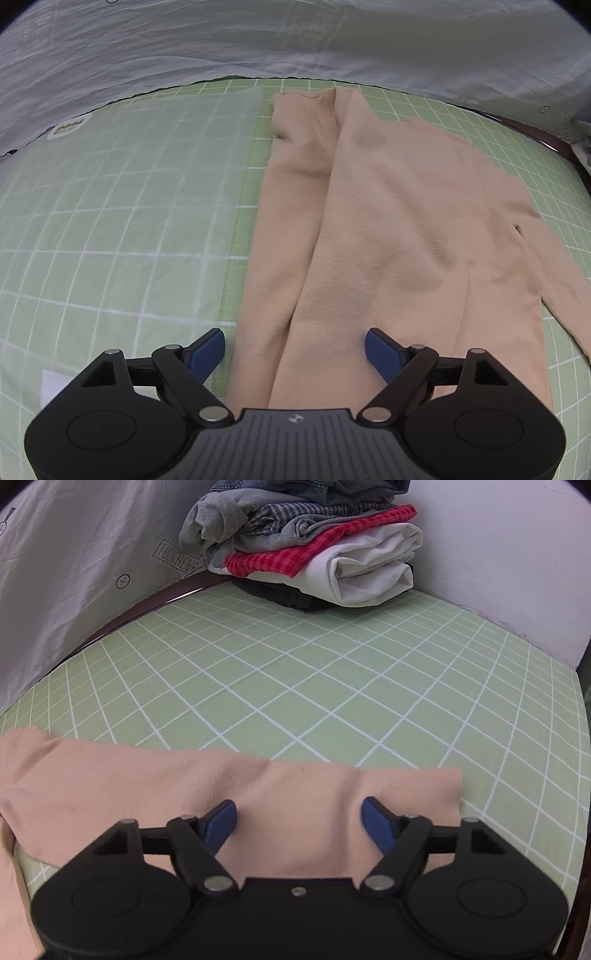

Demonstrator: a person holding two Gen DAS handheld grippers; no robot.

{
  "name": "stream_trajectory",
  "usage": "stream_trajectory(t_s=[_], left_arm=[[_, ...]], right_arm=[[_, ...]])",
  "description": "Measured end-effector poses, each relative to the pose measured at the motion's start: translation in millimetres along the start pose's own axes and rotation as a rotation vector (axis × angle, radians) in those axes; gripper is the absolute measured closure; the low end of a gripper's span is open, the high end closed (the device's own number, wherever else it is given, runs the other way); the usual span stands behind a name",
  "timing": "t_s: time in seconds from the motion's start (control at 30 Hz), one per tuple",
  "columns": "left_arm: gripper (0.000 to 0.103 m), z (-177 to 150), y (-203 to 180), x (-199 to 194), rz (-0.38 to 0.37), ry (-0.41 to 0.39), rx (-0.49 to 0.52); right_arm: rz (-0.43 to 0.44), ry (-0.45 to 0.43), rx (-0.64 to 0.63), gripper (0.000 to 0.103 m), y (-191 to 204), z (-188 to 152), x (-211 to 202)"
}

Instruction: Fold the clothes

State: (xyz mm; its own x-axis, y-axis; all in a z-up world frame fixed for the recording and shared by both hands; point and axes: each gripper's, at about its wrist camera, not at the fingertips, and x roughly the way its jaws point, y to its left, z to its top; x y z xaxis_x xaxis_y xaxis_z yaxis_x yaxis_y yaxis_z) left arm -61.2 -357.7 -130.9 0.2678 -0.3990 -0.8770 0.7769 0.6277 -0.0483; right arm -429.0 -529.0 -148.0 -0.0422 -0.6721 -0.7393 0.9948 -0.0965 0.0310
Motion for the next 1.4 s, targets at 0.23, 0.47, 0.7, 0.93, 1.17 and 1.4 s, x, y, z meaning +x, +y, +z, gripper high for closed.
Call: stream_trajectory(t_s=[0.23,0.47,0.7,0.93,1.17,1.4], left_arm=[[0.014,1.8,0.4,1.4,0.000,0.004,0.006],[0.013,4.5,2.2,3.1,-0.004,0.007,0.011],[0.012,5.8,0.7,3.9,-0.003,0.011,0.013],[0.012,6.3,3.5,4.1,-0.013,0.022,-0.002],[0.012,6.9,-6.9,-14.8,0.022,-0.022,0.024],[0.012,6.2,-29.9,-37.5,0.000,-0.072,0.030]], right_arm=[[0.146,0.051,0.053,0.095,6.0,14.0,5.7],[0.362,0.100,0.028,0.097,58.9,23.9,0.8],[0.721,0.122,-0.255,0.096,156.7,7.9,-45.2],[0.723,0.231,-0.470,0.067,184.4,-30.4,-55.2],[0.605,0.162,-0.383,0.015,133.5,-14.2,-53.6],[0.404,0.120,-0.282,0.002,75.4,2.2,-37.8]])
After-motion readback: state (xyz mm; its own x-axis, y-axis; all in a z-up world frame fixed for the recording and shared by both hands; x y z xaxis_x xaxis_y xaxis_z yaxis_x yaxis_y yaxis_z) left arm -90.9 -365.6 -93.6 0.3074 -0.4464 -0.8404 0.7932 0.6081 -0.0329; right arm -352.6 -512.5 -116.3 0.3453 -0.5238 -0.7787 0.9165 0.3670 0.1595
